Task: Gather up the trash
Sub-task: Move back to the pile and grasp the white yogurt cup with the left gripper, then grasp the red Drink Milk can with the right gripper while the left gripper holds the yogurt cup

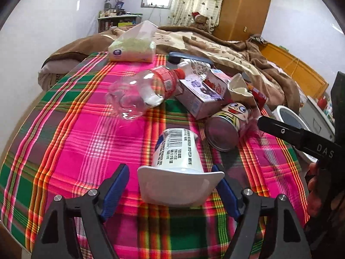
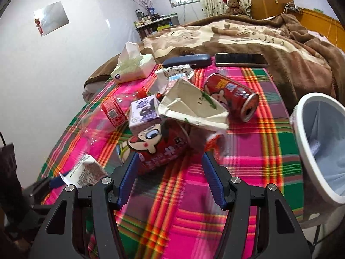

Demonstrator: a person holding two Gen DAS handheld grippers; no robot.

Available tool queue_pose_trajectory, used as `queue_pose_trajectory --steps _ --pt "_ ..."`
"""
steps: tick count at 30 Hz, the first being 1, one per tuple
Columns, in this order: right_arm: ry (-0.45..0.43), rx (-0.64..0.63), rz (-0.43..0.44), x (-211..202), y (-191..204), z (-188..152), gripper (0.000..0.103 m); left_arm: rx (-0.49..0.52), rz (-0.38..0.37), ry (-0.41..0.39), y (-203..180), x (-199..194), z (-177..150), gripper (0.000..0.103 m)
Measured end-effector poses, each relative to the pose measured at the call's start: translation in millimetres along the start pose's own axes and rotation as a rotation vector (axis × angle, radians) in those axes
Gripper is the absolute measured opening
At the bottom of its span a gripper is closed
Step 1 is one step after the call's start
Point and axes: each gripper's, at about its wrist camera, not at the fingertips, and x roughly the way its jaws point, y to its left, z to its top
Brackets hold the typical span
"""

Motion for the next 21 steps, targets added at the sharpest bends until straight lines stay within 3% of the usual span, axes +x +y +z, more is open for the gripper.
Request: queue_pose_trajectory --steps 3,8,11,21 --pt "0.01 0.016 0.008 7 5 3 0.062 -0.013 0.015 0.008 8 2 1 0.06" --pt "0.023 0.071 0.005 21 11 13 0.062 -0.02 0.031 0.002 17 0 0 0.06" --pt "0.049 0.09 -0.028 30 14 16 0.067 -0.032 0.018 0.002 22 -1 1 0.06" --pt "0.096 0.094 -0.119 52 27 28 0.07 -0.05 0.036 -0.003 35 -6 4 0.06"
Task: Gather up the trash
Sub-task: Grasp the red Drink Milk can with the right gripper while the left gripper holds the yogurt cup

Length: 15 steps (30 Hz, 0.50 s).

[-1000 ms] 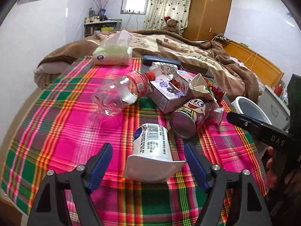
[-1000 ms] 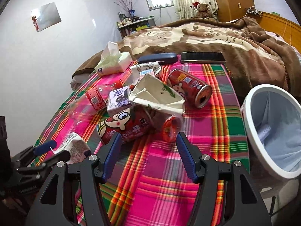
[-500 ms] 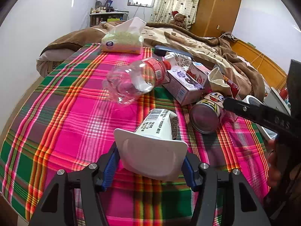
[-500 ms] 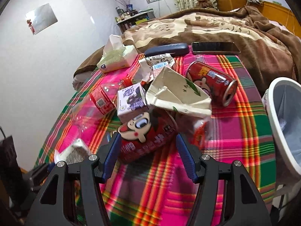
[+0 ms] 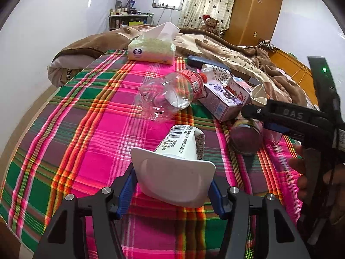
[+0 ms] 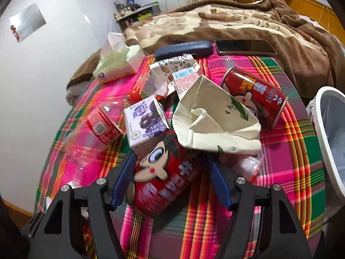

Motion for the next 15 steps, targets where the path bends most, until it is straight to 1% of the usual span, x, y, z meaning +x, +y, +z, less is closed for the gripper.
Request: queue_pose_trajectory --steps 3,7,9,12,15 --pt "-0.005 -0.027 -0.018 1 6 0 0.07 -0.006 0.001 0.0 3 -1 1 0.06" --pt "0.012 -0.074 -0.005 -2 10 -7 0.07 -0.004 0.006 0.003 4 -1 1 0.06" --pt "0.037 -0.097 0.002 -2 11 -13 0.07 -0.005 0.001 0.005 3 -1 1 0.06" --pt "0.112 -0.131 0.015 1 13 -20 0.07 -0.001 -0.001 0.009 3 0 1 0.06" --pt "0.118 -0.169 -0.024 -1 10 -31 0.07 0.002 -0.011 0.01 3 0 2 0.06"
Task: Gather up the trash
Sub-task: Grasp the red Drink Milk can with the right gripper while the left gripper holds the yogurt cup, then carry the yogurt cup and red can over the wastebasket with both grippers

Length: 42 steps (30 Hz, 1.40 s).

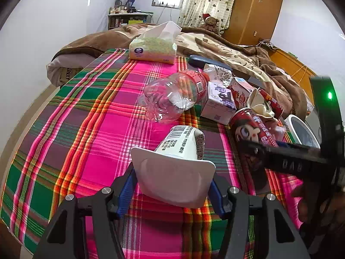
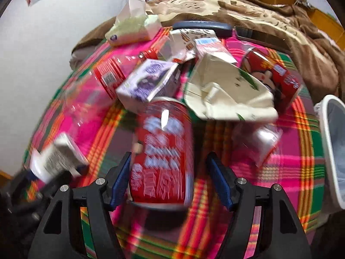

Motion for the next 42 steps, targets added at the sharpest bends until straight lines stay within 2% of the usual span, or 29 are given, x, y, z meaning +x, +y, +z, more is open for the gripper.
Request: queue_pose_trajectory --steps 5,9,14,17,35,42 --pt "-0.044 0.003 0.008 -8 -9 -5 0.07 0.005 -0.005 0.001 -3 3 2 0.06" --pt "-0.079 -0.05 0.014 -8 -2 -2 0.07 0.007 -0.004 -0.013 -5 2 7 0.061" --pt "-0.073 -0.034 0.033 -4 -4 -1 0.07 0.006 -0.005 0.002 -4 8 10 0.061" --pt "-0.083 -0.026 0.053 -5 -6 -3 0.06 0.009 -0.008 0.008 -6 10 8 0.061" --pt "-0.128 0.001 0.081 -17 -13 -11 0.056 0.051 -0.013 -0.014 -24 1 9 0.058" --pt "-0.154 0.018 0.095 -27 -20 -16 0.055 0.065 -0.026 -0.047 -32 -9 12 0.058"
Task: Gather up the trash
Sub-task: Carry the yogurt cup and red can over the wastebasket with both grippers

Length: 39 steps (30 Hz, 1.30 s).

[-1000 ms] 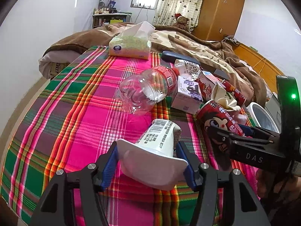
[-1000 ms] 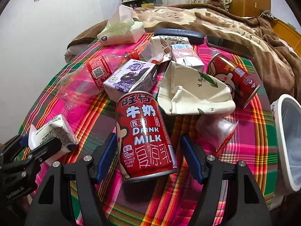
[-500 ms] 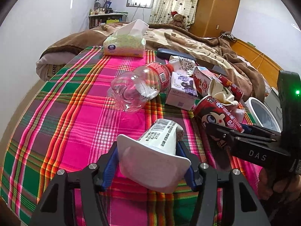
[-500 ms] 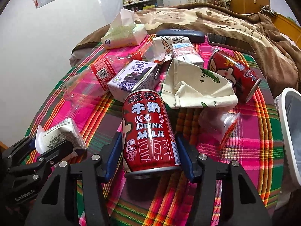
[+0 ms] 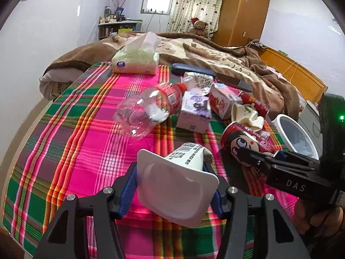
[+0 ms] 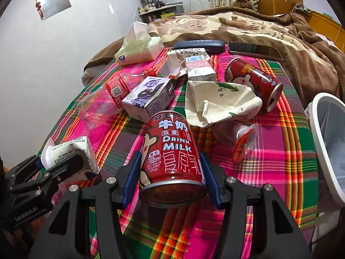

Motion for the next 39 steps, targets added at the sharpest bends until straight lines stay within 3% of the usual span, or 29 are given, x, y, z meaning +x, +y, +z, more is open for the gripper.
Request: queue_pose_trajectory --steps 26,39 --pt "-0.154 0.092 -0.005 -67 -59 -5 0.055 0.131 -0.112 -0.047 -90 -9 25 0.058" --pt "-0.227 0.172 -0.131 -96 -127 4 0.055 0.231 -0.2 -0.042 -168 14 46 0.058"
